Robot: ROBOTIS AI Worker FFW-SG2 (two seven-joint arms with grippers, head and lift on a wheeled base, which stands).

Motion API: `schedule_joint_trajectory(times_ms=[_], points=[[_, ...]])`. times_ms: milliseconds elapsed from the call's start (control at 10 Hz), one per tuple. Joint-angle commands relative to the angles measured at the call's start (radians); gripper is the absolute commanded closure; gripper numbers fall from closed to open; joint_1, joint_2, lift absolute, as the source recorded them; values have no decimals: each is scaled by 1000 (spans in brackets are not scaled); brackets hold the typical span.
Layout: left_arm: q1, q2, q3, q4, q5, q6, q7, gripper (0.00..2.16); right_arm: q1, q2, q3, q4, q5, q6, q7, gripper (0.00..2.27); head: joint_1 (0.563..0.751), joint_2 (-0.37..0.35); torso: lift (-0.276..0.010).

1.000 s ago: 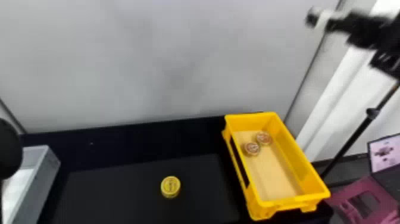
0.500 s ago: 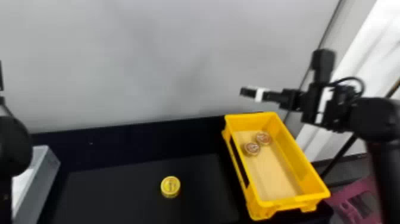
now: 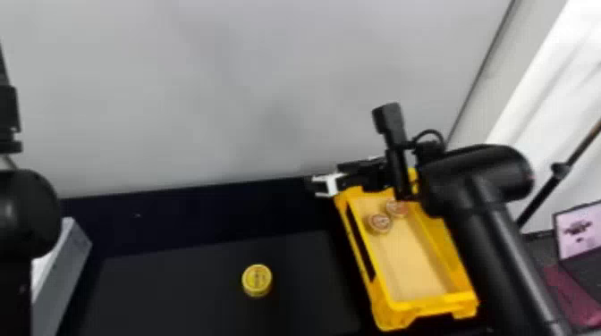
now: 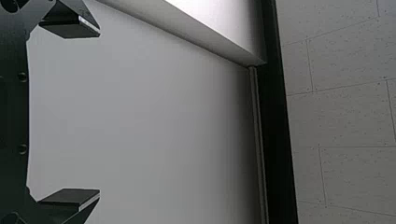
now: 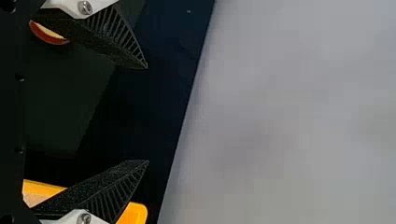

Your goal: Pick up the round yellow can and place it in the yellow rectangular box

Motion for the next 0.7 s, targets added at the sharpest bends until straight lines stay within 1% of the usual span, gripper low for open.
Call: schedule_joint_trajectory(times_ms=[0, 100, 300, 400, 500, 600], points=[[-4, -8, -6, 11, 2, -10, 0, 75, -27, 38, 68, 184, 41, -138, 42, -2, 694, -78, -5], [-2, -11, -4, 14, 3, -17, -1, 75, -27, 61, 74, 264, 44, -209, 83, -2, 694, -78, -5], [1, -15, -3, 20, 5, -30, -1, 75, -11, 107, 92, 387, 78, -415, 180, -2, 694, -78, -5], [5, -18, 2, 23, 6, -40, -1, 75, 10, 135, 91, 425, 92, -459, 175, -2, 694, -78, -5], [5, -18, 5, 23, 8, -43, -6, 75, 22, 147, 97, 465, 90, -487, 178, -2, 694, -78, -5], [5, -18, 5, 28, 11, -50, -6, 75, 27, 151, 137, 514, 75, -508, 177, -2, 694, -78, -5]])
